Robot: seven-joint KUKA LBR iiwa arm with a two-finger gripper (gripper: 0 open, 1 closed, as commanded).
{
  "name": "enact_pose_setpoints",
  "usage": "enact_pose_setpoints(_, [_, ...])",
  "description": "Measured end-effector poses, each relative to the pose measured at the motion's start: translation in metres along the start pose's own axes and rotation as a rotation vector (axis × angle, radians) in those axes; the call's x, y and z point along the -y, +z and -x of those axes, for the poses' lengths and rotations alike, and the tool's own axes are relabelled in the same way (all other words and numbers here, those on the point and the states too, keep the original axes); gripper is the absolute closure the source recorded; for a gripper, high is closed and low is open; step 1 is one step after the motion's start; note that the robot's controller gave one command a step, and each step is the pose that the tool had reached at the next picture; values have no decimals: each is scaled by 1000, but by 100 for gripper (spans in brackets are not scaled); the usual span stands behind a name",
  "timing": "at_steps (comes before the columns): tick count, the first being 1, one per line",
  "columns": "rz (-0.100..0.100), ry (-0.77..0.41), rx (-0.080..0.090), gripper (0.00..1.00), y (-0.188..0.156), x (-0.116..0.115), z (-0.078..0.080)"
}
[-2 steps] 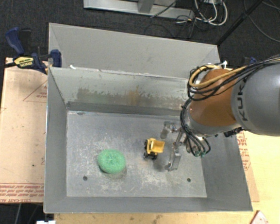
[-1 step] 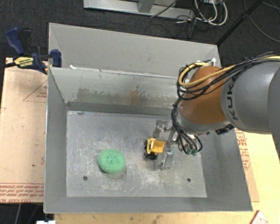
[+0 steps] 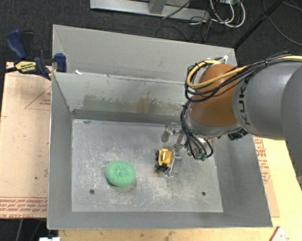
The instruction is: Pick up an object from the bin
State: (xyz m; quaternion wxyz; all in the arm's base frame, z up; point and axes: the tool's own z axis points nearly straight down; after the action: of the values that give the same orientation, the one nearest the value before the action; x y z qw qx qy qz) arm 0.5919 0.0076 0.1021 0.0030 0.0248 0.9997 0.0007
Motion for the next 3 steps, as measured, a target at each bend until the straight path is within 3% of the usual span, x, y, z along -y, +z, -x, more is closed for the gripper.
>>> enact_pose_setpoints(1, [0,-107,-6,0,34,-4,-6])
enact_pose_setpoints(2, [0,-33,6,100,29,-6,-4])
enact_pose_setpoints(3, [0,-33,6,100,29,-6,-4])
